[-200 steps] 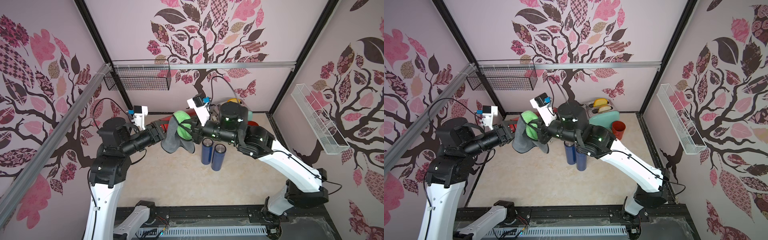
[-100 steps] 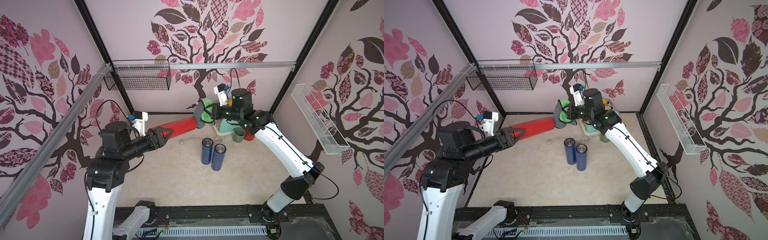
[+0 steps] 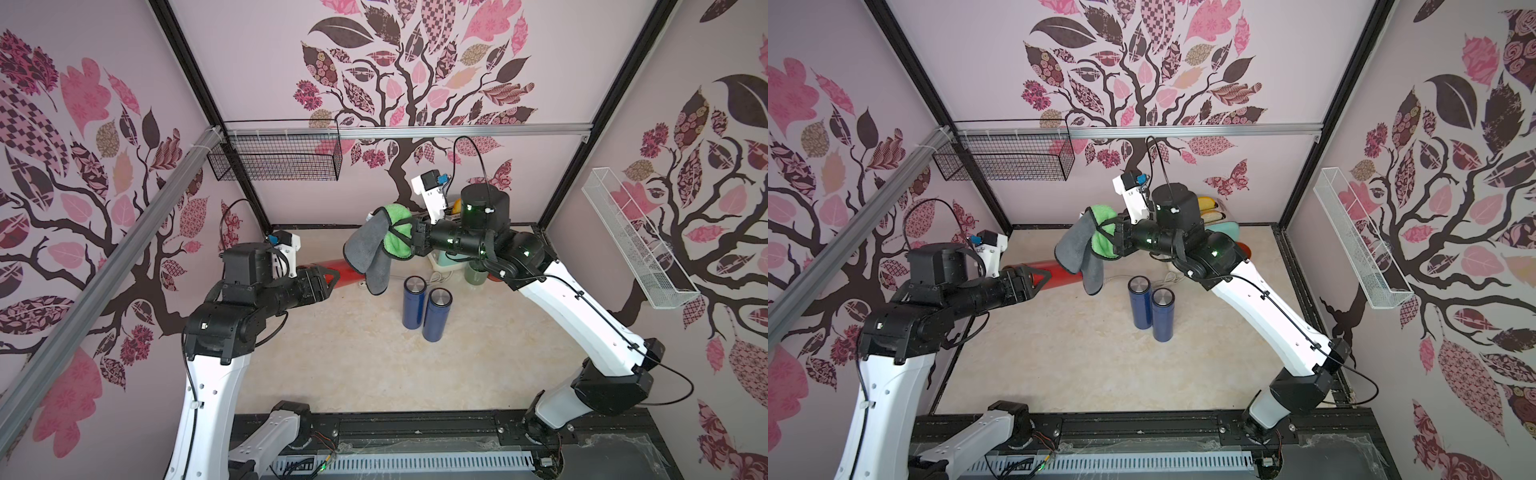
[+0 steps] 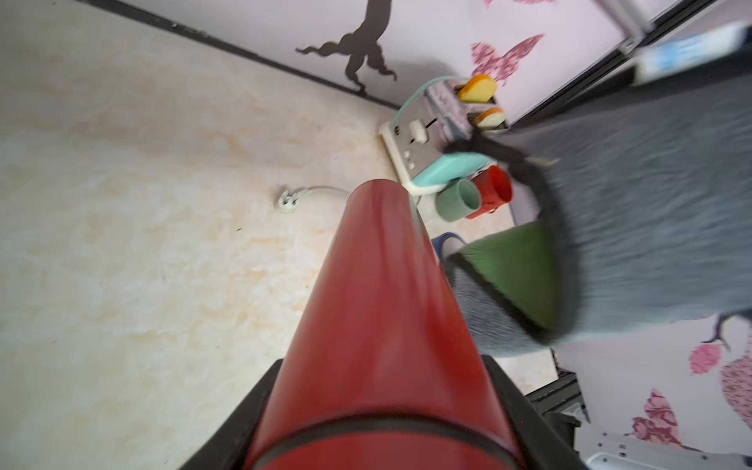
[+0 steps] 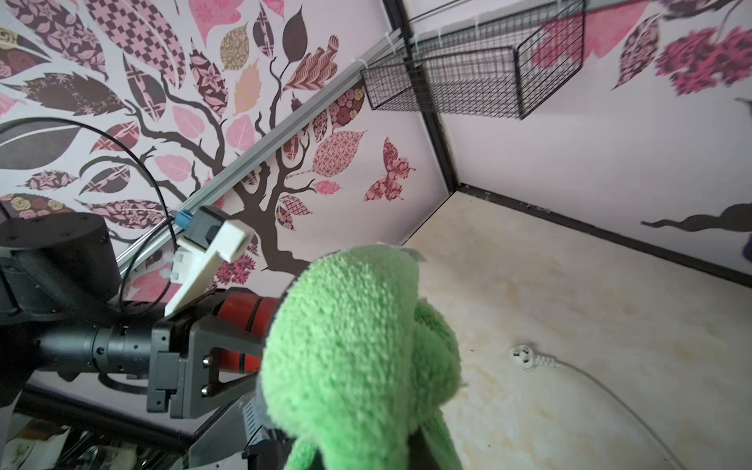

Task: Wipe the surface of the thermos
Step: Wipe the dirt from the surface of the thermos, then place the thermos at the center of the board.

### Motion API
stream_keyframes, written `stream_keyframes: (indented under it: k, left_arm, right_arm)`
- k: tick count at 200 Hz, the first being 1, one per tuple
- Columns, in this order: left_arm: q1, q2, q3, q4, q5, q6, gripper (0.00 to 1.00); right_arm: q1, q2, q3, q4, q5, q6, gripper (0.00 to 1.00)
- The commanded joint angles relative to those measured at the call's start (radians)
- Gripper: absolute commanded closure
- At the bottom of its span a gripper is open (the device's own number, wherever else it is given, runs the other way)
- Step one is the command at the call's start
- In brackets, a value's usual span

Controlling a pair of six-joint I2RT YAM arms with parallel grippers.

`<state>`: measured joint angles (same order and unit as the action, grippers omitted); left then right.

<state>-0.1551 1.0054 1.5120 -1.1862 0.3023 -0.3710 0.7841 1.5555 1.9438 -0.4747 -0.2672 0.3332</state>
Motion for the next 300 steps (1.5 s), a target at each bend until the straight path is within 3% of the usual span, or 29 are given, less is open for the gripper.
stream_keyframes:
  k: [1, 22, 40, 74, 162, 234, 300]
  left_arm:
    - [-0.04, 0.027, -0.053, -0.022, -0.119, 0.061, 1.0]
    - [-0.132, 0.08, -0.106, -0.04, -0.237, 0.073, 1.0]
    - [-0.151, 0.121, -0.139, -0.045, -0.245, 0.076, 1.0]
    - [-0.2, 0.197, -0.145, -0.106, -0.391, 0.106, 1.0]
    - [-0.21, 0.277, -0.185, -0.101, -0.404, 0.125, 1.0]
    - [-0.247, 0.383, -0.193, -0.068, -0.418, 0.14, 1.0]
    - [-0.247, 0.395, -0.215, -0.052, -0.43, 0.132, 1.0]
  right_arm:
    - [0.0, -0.044, 0.004, -0.023, 0.066, -0.036, 1.0]
    - [0.0, -0.076, -0.064, -0.007, 0.1, -0.033, 1.0]
    - [-0.001, -0.104, -0.124, 0.006, 0.123, -0.027, 1.0]
    - [-0.002, -0.155, -0.213, 0.03, 0.132, -0.003, 1.0]
    - [-0.007, -0.262, -0.327, -0.04, 0.256, -0.021, 1.0]
    - [-0.026, -0.25, -0.38, -0.031, 0.235, -0.016, 1.0]
    - [-0.061, -0.274, -0.417, -0.026, 0.212, 0.0, 1.0]
